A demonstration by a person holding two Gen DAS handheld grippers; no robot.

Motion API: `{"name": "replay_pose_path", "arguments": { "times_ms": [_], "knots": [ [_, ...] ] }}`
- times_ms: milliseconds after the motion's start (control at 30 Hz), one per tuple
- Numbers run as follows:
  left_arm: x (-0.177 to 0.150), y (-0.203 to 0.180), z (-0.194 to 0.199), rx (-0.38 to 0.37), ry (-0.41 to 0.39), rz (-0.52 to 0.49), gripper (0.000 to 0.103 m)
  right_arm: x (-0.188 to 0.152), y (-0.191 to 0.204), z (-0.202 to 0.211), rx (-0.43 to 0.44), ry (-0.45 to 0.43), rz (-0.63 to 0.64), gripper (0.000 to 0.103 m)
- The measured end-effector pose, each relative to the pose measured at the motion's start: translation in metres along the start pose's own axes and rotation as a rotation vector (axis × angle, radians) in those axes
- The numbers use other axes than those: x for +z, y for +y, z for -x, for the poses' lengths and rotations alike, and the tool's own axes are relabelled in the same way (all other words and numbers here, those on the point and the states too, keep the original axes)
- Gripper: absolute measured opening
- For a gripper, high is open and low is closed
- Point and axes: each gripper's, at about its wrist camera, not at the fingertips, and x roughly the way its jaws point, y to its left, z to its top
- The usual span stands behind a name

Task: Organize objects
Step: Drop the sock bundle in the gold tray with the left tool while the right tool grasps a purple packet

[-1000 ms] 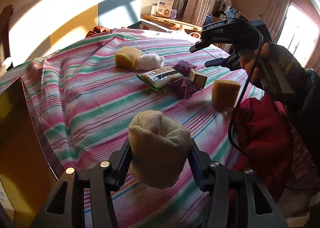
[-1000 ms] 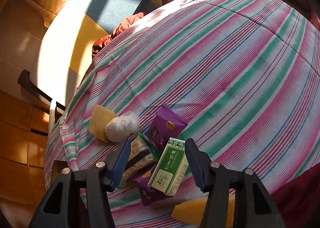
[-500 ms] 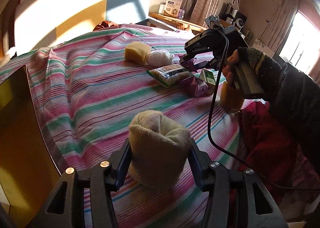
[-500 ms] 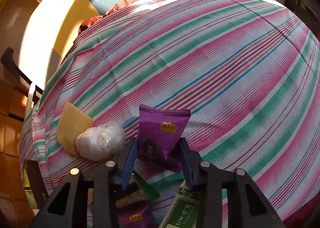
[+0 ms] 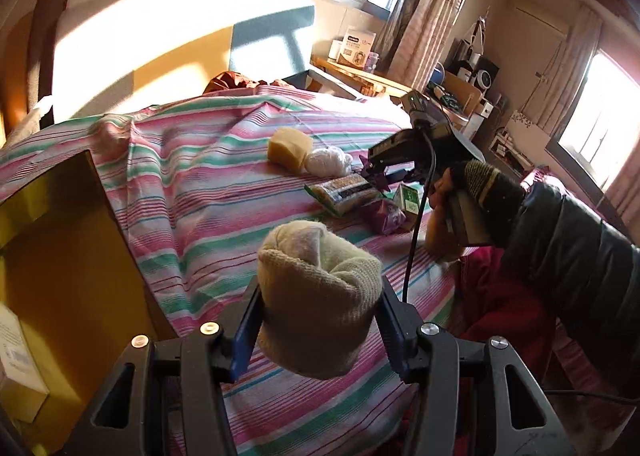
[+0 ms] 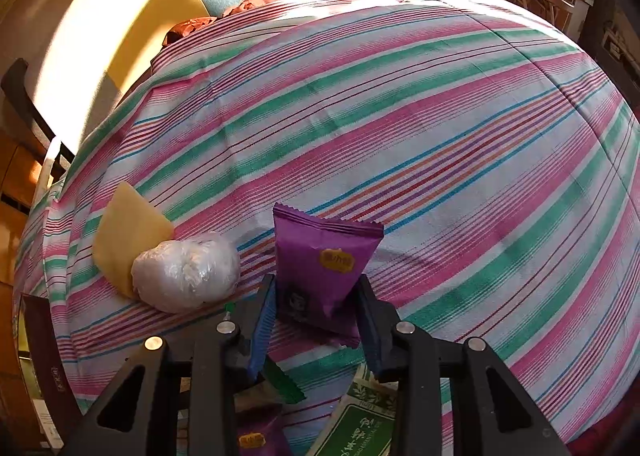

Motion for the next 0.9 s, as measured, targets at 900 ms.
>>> {"name": "replay_pose_path", "arguments": {
  "times_ms": [900],
  "knots": [
    [0.029,0.267,0.099,0.403,-0.069,0.548,0.054,-0.001,0.021,-0.002,-0.074,-0.018,0.092,0.037]
  ]
}}
